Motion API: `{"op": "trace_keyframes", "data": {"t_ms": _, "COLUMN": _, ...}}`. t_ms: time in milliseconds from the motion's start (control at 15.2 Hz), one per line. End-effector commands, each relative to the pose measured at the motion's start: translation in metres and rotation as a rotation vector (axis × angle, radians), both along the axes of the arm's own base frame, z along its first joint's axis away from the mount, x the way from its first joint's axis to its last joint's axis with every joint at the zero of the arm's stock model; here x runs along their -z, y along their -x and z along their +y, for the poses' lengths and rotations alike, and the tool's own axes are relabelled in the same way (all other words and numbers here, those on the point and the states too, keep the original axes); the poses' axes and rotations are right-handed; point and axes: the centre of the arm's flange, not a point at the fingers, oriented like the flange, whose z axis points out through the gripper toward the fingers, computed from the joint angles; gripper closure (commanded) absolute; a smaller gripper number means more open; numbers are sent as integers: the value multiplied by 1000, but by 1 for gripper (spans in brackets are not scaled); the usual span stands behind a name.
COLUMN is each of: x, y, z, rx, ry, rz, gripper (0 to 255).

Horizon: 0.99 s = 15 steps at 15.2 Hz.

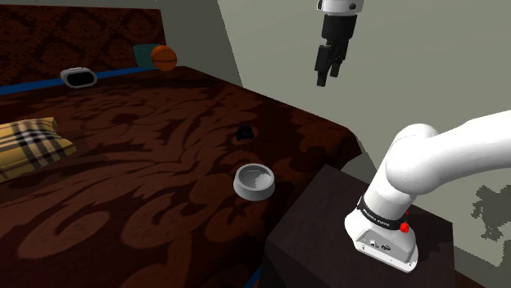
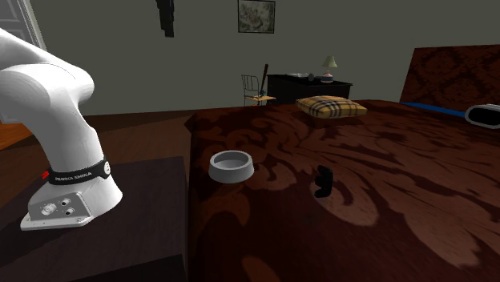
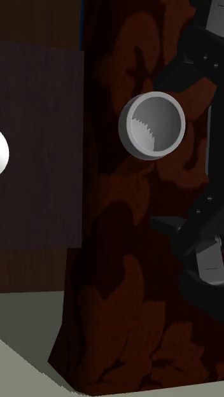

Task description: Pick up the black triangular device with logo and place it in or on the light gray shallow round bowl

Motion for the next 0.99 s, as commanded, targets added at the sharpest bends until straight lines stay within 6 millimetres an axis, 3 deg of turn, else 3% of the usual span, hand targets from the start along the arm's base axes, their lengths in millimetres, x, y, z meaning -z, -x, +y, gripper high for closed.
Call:
{"op": "trace_keyframes", "data": {"t_ms": 0, "x": 0, "y": 0, "z": 0, "rx": 0, "ry": 0, "rz": 0, "gripper": 0}}
{"op": "trace_keyframes", "data": {"t_ms": 924, "x": 121, "y": -111, "z": -74, "rx": -214, "ry": -18, "rz": -40, "gripper": 0}}
